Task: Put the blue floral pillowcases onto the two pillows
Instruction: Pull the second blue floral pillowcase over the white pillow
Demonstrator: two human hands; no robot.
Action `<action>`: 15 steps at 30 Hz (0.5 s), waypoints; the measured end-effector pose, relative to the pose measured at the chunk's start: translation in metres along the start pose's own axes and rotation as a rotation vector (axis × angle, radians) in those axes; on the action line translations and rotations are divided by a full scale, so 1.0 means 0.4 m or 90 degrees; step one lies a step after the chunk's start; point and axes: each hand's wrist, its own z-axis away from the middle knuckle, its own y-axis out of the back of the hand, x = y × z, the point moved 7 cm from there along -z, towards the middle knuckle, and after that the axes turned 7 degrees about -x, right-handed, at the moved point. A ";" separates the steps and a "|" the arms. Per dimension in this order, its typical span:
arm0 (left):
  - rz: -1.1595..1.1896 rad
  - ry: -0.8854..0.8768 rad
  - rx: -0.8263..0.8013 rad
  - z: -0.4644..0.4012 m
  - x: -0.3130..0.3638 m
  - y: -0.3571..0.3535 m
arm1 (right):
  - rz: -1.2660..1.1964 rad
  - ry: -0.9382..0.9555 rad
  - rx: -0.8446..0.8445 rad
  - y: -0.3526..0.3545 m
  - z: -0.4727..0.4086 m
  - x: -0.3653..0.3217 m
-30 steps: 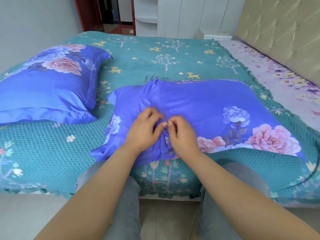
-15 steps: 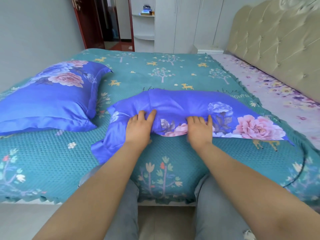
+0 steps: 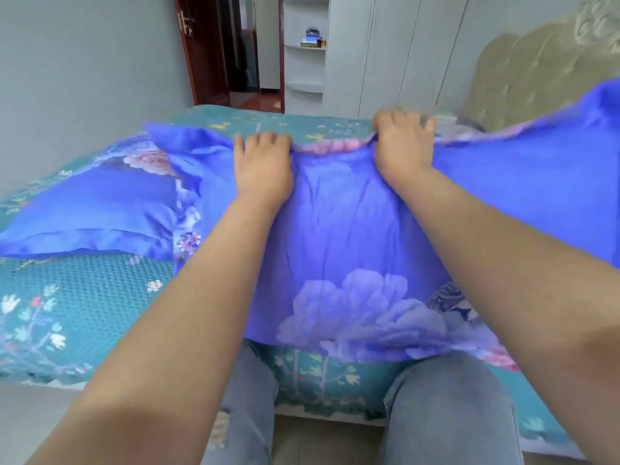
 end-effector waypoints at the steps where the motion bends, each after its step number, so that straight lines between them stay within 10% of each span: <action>1: 0.009 0.019 -0.119 0.021 -0.004 -0.078 | -0.023 -0.025 -0.079 -0.075 0.022 0.003; 9: -0.044 -0.070 -0.394 0.169 0.065 -0.380 | -0.090 0.046 -0.424 -0.392 0.305 -0.031; 15: 0.084 0.298 -0.517 0.247 -0.346 -0.498 | 0.001 -0.203 -0.426 -0.431 0.412 0.264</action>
